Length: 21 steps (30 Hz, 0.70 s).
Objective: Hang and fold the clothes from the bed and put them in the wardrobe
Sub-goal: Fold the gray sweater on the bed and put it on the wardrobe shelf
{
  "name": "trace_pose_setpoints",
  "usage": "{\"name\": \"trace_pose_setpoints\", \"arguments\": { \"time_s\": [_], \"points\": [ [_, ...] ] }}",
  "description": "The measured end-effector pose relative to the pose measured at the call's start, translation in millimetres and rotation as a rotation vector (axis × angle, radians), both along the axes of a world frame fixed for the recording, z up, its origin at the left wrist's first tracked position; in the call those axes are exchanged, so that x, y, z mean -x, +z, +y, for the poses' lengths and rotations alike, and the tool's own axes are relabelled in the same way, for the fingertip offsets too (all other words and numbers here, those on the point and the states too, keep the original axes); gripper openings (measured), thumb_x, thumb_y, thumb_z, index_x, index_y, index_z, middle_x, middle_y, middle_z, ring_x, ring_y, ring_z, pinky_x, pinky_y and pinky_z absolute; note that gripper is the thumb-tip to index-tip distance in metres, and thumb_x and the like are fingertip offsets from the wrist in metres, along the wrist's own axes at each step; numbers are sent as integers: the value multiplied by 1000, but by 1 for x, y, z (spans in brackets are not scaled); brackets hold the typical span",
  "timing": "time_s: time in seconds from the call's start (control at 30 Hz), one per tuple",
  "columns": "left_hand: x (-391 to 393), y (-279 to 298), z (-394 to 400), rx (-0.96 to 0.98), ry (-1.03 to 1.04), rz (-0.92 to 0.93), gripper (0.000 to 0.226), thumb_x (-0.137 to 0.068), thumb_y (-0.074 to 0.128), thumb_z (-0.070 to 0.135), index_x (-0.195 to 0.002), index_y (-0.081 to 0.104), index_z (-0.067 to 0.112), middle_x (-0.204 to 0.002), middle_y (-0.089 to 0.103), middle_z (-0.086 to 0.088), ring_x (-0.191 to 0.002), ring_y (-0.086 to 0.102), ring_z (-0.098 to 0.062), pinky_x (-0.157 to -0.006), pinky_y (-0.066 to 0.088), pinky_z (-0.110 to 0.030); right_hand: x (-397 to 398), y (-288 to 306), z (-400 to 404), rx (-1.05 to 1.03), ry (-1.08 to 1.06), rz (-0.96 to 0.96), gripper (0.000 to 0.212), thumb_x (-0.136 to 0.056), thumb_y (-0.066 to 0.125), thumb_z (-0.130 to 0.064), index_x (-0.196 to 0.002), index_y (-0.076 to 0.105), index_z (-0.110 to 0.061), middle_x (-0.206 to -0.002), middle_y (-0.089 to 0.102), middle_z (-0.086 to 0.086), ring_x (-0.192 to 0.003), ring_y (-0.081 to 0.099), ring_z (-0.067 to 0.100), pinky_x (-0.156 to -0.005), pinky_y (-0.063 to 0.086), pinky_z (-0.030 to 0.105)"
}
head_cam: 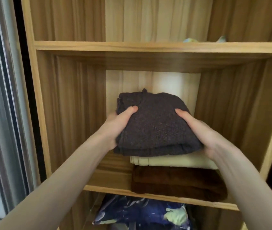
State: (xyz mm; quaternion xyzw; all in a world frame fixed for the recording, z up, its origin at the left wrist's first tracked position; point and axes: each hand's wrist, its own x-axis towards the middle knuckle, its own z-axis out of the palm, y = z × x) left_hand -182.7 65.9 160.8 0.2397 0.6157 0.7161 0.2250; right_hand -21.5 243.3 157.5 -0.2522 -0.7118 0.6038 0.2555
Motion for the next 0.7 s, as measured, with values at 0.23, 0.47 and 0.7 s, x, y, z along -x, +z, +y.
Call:
{"name": "trace_pose_setpoints", "arguments": {
  "time_s": [0.23, 0.47, 0.7],
  "points": [
    [4, -3, 45, 122, -170, 2, 86, -85, 81, 60, -153, 52, 16, -127, 71, -4, -108, 71, -21, -72, 59, -28, -15, -3, 29, -87, -162, -71, 99, -83, 68, -72, -159, 37, -17, -143, 60, 10, -122, 62, 29, -103, 50, 40],
    [17, -10, 61, 507, -65, 456, 115, -83, 63, 82, -167, 18, 17, -163, 41, -8, -140, 51, -30, -105, 49, -39, -17, -3, 31, -565, -289, -75, 60, -107, 54, -41, -161, 31, -31, -165, 30, 3, -147, 38, 27, -119, 33, 42],
    [10, 1, 65, 562, -81, 1164, 59, -109, 39, 46, -165, 26, 35, -173, 22, 3, -157, 22, -25, -125, 23, -42, -3, -2, 18, -996, -127, -329, 64, -104, 41, -60, -162, 34, -34, -168, 29, -11, -152, 31, 15, -125, 27, 40]
  ]
}}
